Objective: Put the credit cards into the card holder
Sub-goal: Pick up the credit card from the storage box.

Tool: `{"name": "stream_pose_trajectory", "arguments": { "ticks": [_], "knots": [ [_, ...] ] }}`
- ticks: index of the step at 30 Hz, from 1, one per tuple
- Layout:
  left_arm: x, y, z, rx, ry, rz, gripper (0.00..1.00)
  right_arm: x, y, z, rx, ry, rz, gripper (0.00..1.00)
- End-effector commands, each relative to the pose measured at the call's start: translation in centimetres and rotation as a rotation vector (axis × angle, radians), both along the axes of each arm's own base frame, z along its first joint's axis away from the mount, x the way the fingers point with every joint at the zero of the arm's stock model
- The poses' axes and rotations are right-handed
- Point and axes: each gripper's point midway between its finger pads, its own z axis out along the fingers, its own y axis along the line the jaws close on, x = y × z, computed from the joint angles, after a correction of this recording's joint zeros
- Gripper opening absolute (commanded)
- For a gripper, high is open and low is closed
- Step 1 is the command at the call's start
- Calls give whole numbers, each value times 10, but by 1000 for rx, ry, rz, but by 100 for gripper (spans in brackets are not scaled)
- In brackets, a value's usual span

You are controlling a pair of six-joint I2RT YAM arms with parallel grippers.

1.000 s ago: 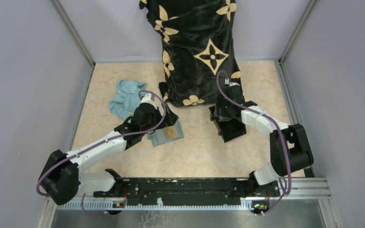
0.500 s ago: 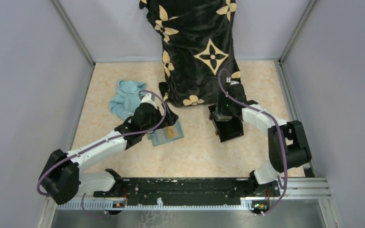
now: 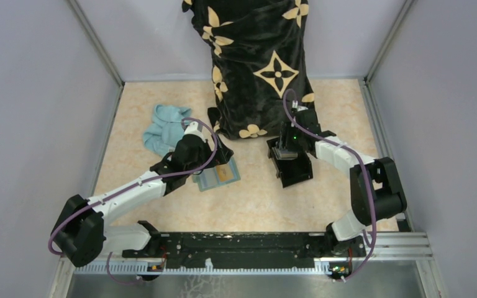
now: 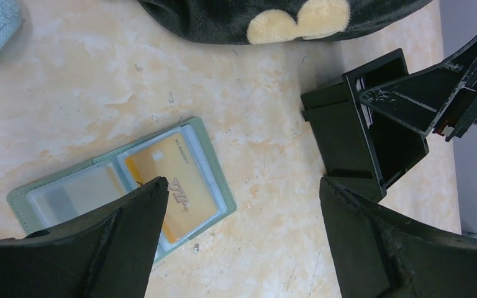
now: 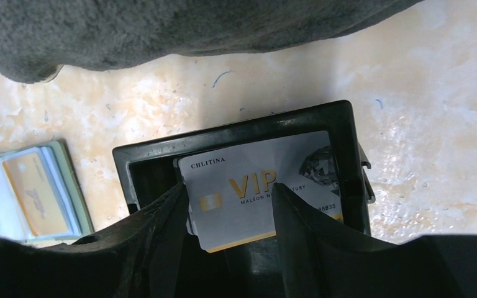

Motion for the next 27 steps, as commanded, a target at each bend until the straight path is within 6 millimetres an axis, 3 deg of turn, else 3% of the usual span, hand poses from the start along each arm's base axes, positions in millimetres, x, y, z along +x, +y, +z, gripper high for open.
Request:
{"name": "stream_pose_trajectory", "arguments": {
  "ticks": [1, 7, 13, 17, 25, 27],
  "knots": [
    [6, -3, 7, -18, -34, 7, 96, -1, 21, 10, 50, 11, 41, 52],
    [5, -6, 6, -27, -36, -6, 95, -2, 26, 11, 49, 16, 49, 51],
    [4, -14, -1, -36, -18, -37, 92, -4, 27, 9, 47, 27, 59, 43],
    [-3, -29, -10, -64, 20, -93, 86, -6, 27, 6, 43, 33, 64, 39],
    [-17, -72, -30, -67, 61, -200, 62, -9, 29, 4, 36, 42, 80, 31],
    [-19, -82, -33, -65, 71, -219, 60, -8, 29, 4, 34, 42, 80, 29]
  ]
}}
